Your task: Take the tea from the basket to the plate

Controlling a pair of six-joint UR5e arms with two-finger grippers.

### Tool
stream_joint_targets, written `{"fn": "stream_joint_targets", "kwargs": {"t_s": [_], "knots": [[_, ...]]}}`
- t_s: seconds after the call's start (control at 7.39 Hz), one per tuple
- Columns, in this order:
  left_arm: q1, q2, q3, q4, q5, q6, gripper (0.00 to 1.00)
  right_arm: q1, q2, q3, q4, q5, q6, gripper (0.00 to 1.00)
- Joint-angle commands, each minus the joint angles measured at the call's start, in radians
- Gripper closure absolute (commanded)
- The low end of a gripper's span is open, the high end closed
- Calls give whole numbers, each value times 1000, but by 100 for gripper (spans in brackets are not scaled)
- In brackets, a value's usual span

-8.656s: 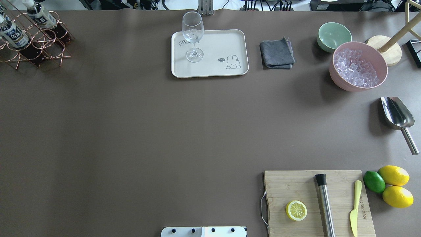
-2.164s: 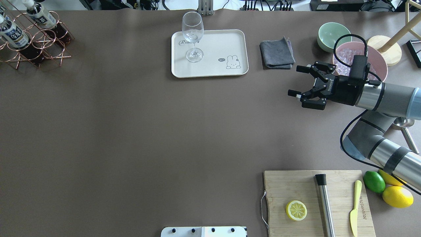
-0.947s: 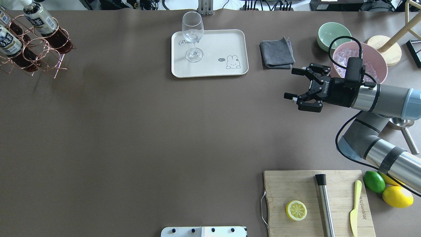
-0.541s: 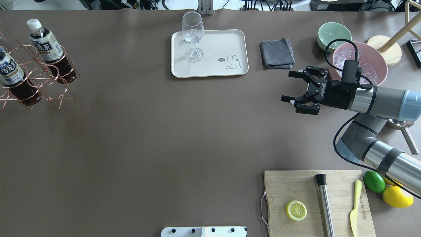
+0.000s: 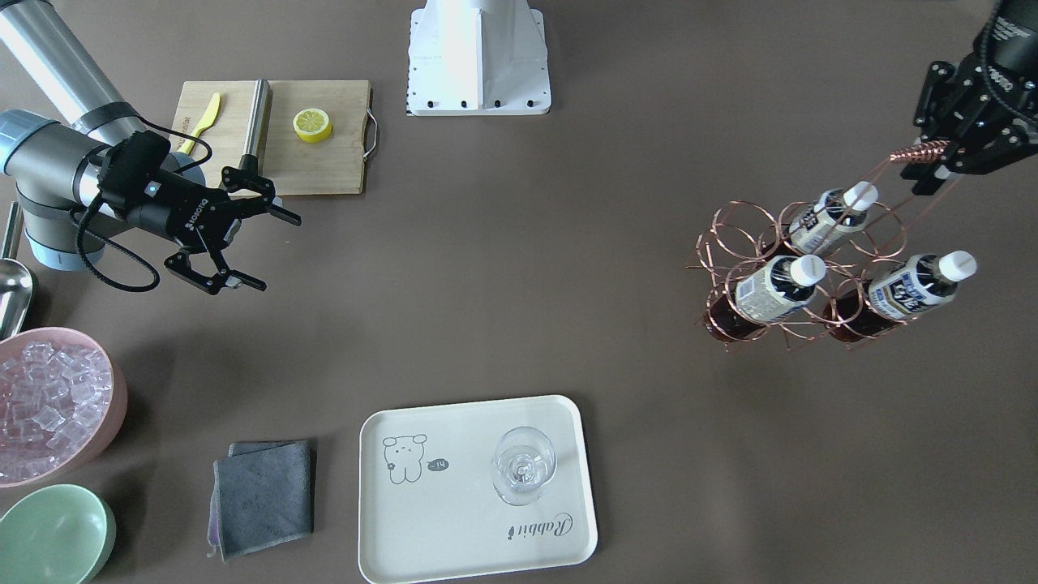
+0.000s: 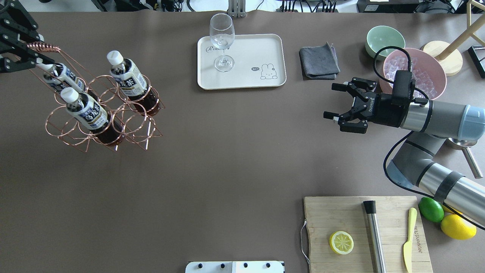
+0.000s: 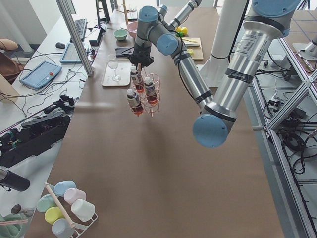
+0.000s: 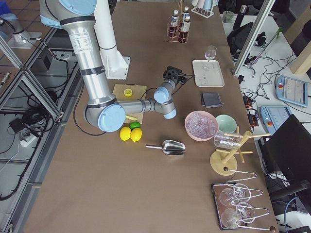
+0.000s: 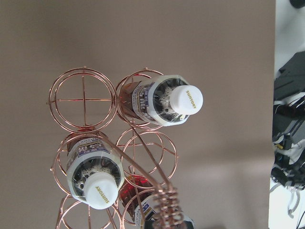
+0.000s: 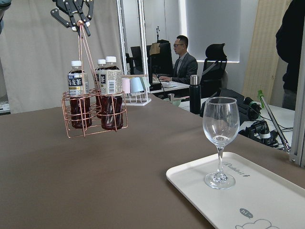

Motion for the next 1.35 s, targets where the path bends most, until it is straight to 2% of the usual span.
{"fn": "stream_joint_targets", "kwargs": {"t_s": [0.0,0.27,0.41,0.95,1.22], "knots": [[206,-196,-14,137,68,-157,100,-3,-3,-1,-1,0,0,0],[385,-268,-11,142,221,-280,100,-11,-9,-1,1,0,0,0],[433,-305,1,143,254,-323,100,-17,-10,-1,1,0,0,0],[539,-423,102,143,344,-421,100,-22,-13,-2,1,0,0,0],[564,-460,133,142,359,-443,100,-25,-13,-11,1,0,-7,0]]}}
